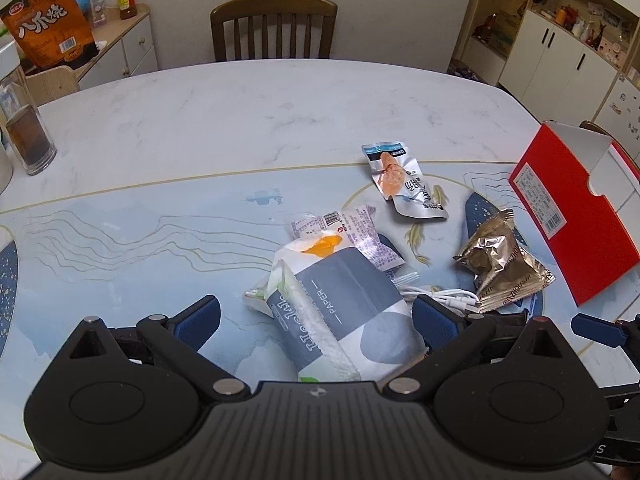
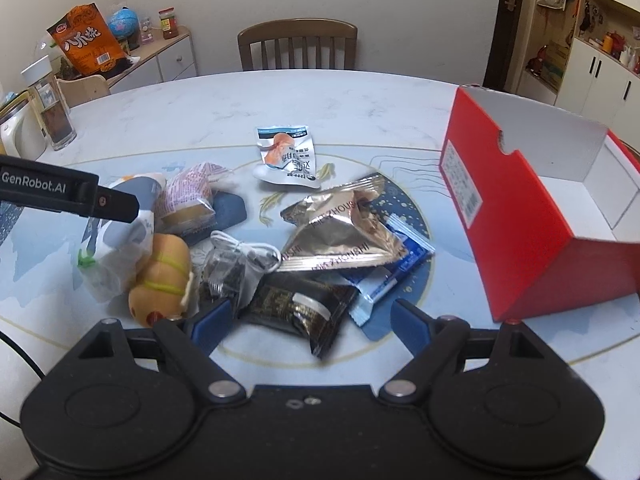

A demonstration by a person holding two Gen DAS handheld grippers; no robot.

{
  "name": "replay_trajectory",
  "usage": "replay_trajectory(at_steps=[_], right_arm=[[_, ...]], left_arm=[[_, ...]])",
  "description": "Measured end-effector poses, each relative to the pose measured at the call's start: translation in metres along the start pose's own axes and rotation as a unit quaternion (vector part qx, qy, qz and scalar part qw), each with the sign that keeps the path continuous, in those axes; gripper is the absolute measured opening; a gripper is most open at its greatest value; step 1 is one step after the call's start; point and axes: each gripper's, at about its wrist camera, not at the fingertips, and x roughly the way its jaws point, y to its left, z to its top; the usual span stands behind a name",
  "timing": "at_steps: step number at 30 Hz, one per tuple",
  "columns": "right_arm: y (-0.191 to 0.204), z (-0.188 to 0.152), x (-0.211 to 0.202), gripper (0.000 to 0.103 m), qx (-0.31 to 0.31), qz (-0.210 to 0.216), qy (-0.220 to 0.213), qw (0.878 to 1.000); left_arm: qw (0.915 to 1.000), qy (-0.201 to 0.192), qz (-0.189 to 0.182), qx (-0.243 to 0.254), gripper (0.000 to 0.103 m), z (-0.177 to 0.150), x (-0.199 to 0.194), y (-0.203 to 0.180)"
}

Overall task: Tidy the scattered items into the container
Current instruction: 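Move right gripper to black-gold snack packet while left gripper approaches white paper-wrapped bag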

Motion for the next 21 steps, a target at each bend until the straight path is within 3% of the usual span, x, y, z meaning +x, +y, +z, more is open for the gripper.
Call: replay_trajectory(at_steps=[11, 21], right_arm=[[-0.012, 0.005, 0.030, 0.086, 0.033, 0.017, 0.028, 0.999], [-0.012, 0.003, 0.046, 0.086, 0.040, 0.016, 0.040, 0.998]], left_arm=[[0.9981, 0.046, -0.021, -0.034, 0.102, 0.004, 0.030, 0.007], [0.9971, 0.061, -0.024, -0.037, 0.102, 0.003, 0.049, 0.015]])
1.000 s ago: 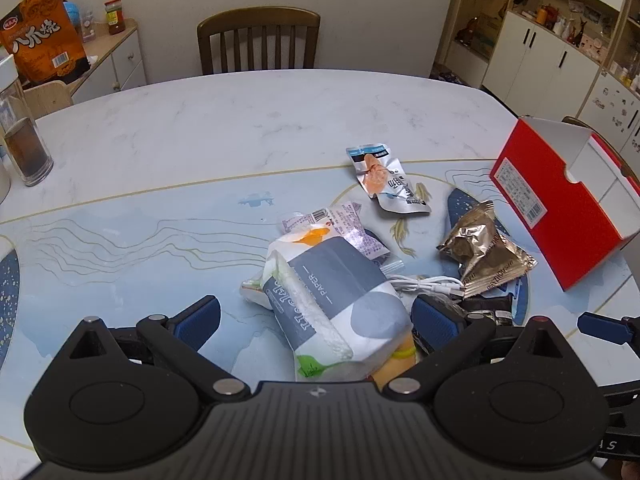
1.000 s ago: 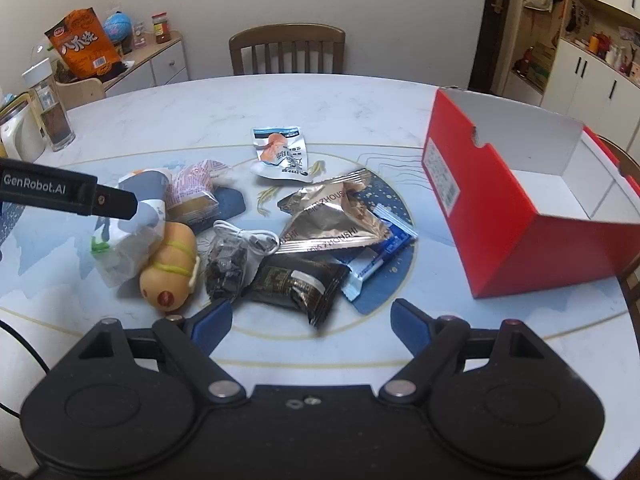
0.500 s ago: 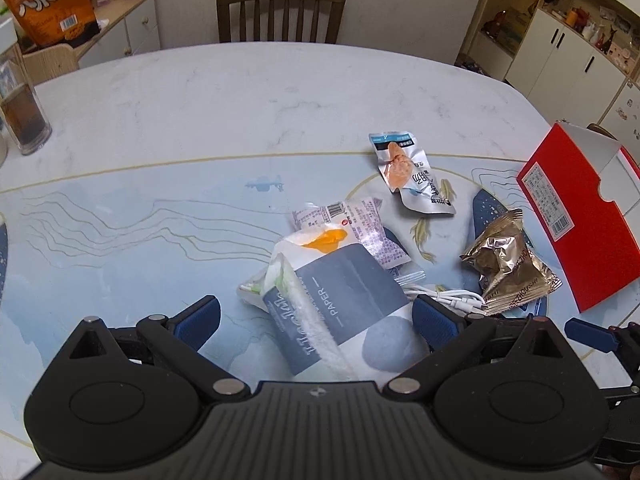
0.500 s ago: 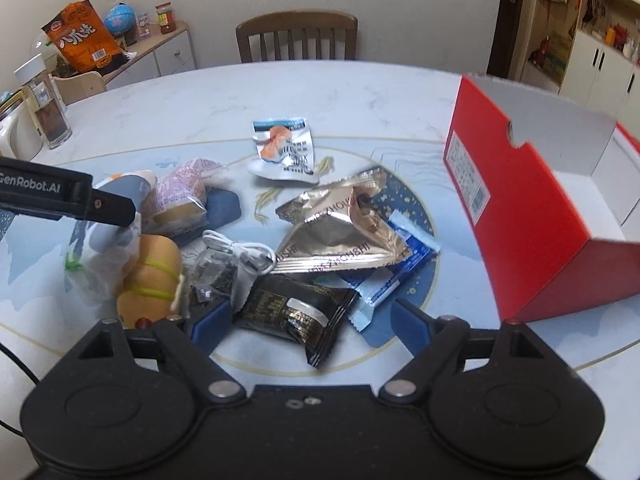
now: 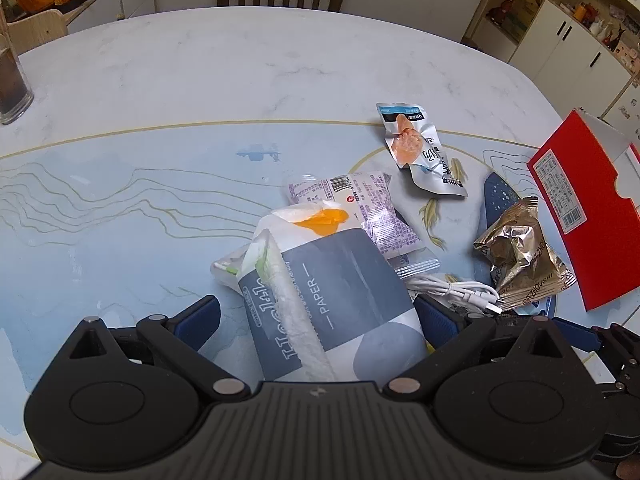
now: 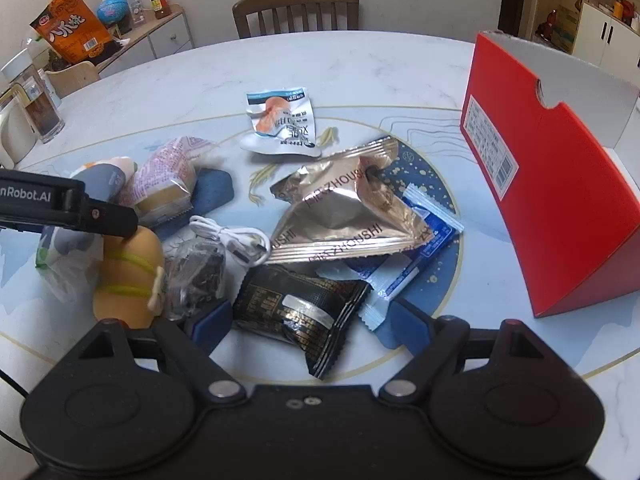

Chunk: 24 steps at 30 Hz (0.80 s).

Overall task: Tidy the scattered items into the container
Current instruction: 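Move right gripper to black-gold snack packet while left gripper approaches white paper-wrapped bag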

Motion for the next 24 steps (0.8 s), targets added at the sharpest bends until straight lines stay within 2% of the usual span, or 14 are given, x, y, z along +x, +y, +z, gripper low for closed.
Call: replay_trajectory(at_steps=[5, 10, 12, 14, 16, 24], right_arm=[[0.001, 0.001, 0.002, 0.085, 0.005, 0.001, -0.003, 1.000], [0.002, 0.000, 0.002, 0.085, 0.010, -0.003, -0.004, 1.000], [0.002, 0.000, 0.002, 0.084, 0.015, -0.004, -0.006, 1.000], [0.003, 0.000, 0.002, 0.080, 0.017, -0.003, -0.007, 1.000], [0.003, 0.001, 0.001, 0.069, 0.022, 0.003, -0.007, 1.000], [0.003, -0.001, -0.004, 0.056, 0.035, 0.004, -0.014, 0.999]], left_arm=[[1.0000, -0.004, -0.004, 0.004, 0.102, 0.001, 0.002, 0.002], [0.9998, -0.008, -0.017, 0.000, 0.092, 0.001, 0.002, 0.004], [0.9997, -0.010, -0.021, 0.001, 0.084, 0.001, 0.001, 0.004], [0.9997, -0.013, -0.023, 0.002, 0.081, 0.002, -0.001, 0.003], [0.9996, -0.017, -0.023, 0.004, 0.078, 0.001, -0.003, 0.002], [0.9992, -0.031, -0.024, 0.010, 0.062, -0.001, -0.011, 0.002]])
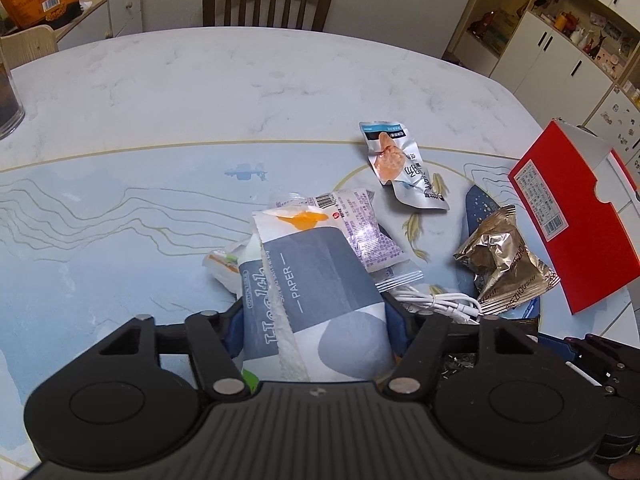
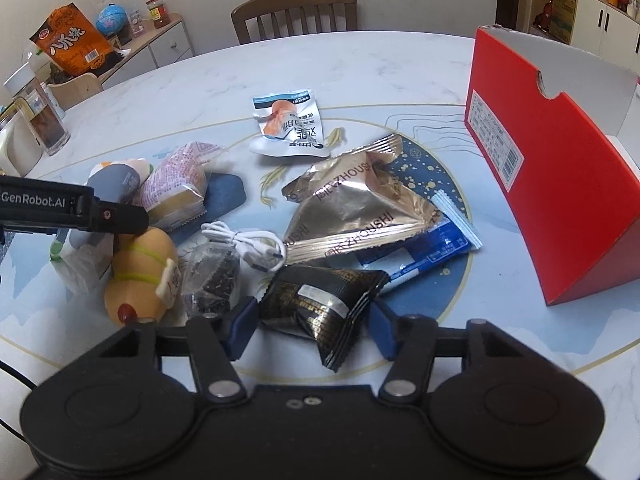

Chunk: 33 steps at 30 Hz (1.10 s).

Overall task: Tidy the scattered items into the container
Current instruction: 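Move right gripper to black-gold snack packet while left gripper approaches white paper-wrapped bag, then close right gripper on black-gold packet while left gripper closes on white paper bag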

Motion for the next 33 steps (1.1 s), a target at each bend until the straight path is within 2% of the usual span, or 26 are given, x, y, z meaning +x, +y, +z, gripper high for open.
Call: replay_trajectory(at_steps=[3, 10, 18, 33], right_arm=[[0.000, -0.001, -0.003, 0.044, 0.004, -0.001, -0.010, 1.000], [-0.001, -0.002, -0.011, 0.035, 0.017, 0.003, -0.027, 0.999], [-0.002, -0.004, -0.021, 0.034, 0.030, 0.002, -0.041, 0.999], [-0.013, -0.004, -0.056, 0.034, 0.059, 0.004, -0.075, 0.995]], left_arm=[[1.0000, -0.004, 0.003, 0.003, 0.059, -0.001, -0.003, -0.001], [0.9998, -0.018, 0.008, 0.007, 0.055, -0.003, -0.012, -0.001], [0.9993, -0.026, 0.013, 0.022, 0.055, -0.007, -0.027, -0.007], [0.9980, -0.040, -0.007, 0.048, 0.055, -0.011, -0.061, -0.031]])
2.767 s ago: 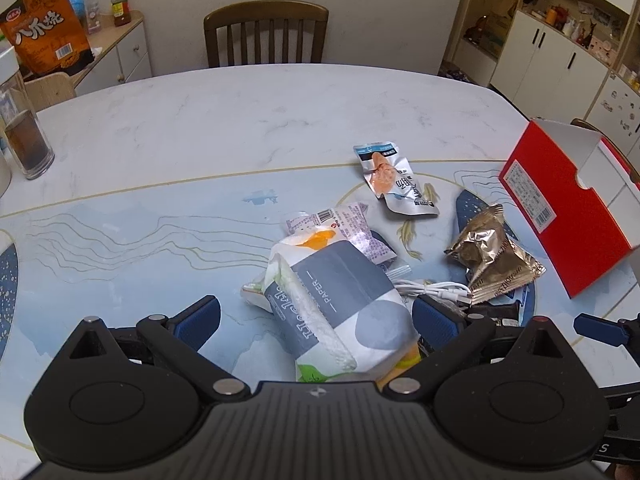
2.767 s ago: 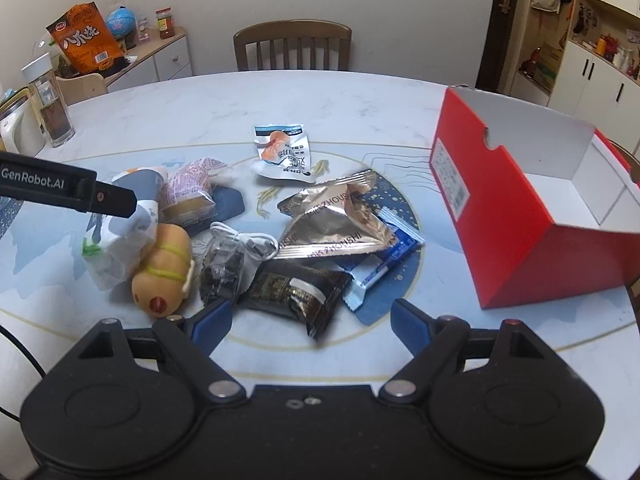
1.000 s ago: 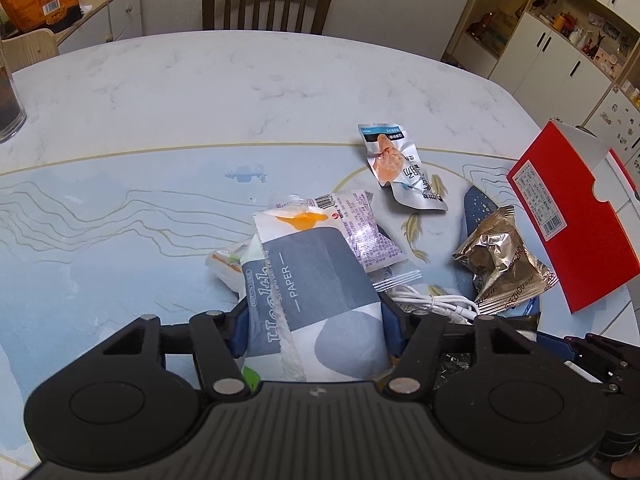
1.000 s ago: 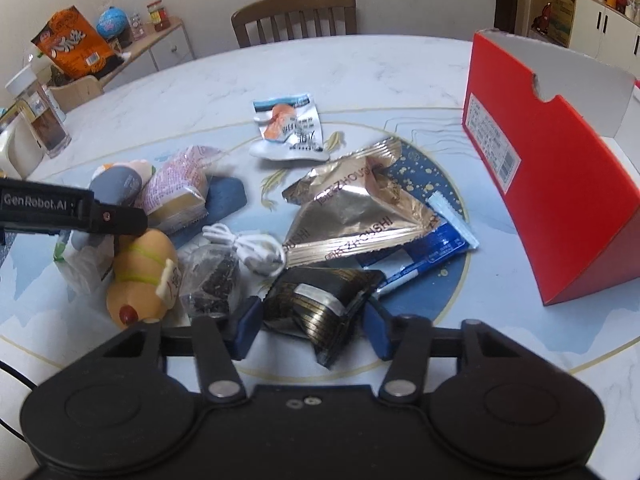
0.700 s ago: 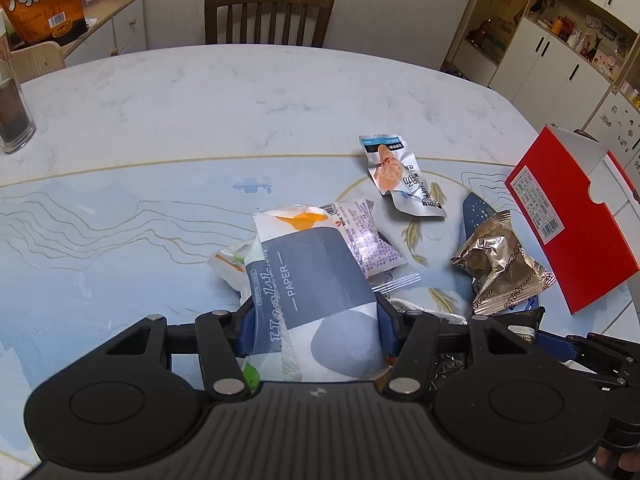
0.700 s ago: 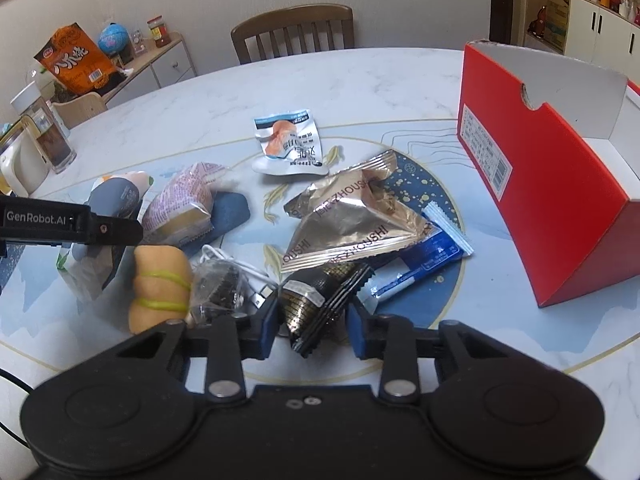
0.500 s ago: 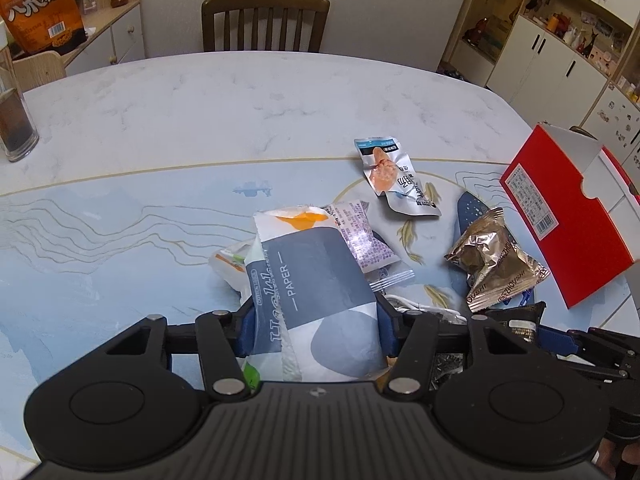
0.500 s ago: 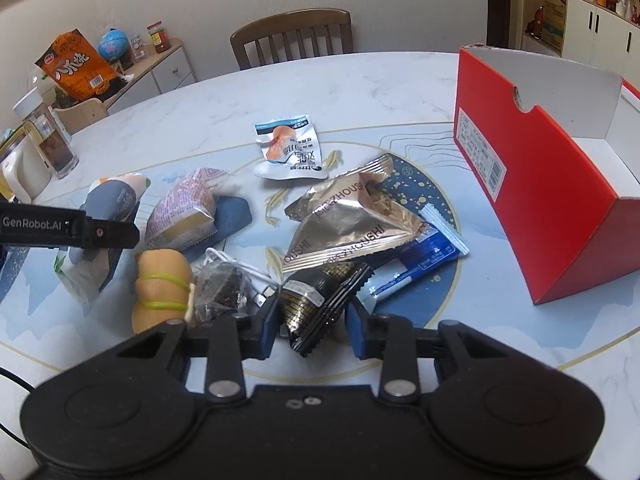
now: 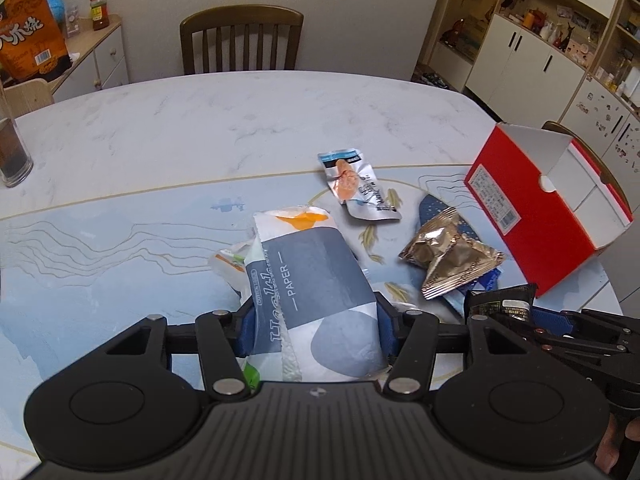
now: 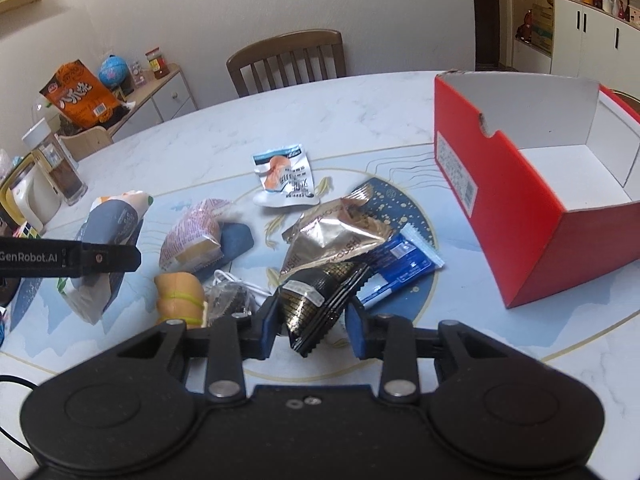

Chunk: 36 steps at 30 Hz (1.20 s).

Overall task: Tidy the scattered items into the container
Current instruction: 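Close right gripper on black-gold packet while left gripper closes on white paper bag, then lift and carry both held packets over the red shoebox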

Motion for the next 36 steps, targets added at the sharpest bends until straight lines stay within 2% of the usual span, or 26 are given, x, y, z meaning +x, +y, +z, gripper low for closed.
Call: replay_trajectory(at_steps=[19, 36], right_arm=[[-0.036, 0.019, -0.060, 0.034, 0.025, -0.011, -0.048, 0.998], [-0.112, 0.045, -0.099, 0.034, 0.051, -0.033, -0.083, 0.995]], left_arm=[[0.9968, -0.015, -0.040, 0.067, 0.055, 0.016, -0.025, -0.062], [0.9890, -0.023, -0.083, 0.120, 0.055, 0.043, -0.014, -0.164]])
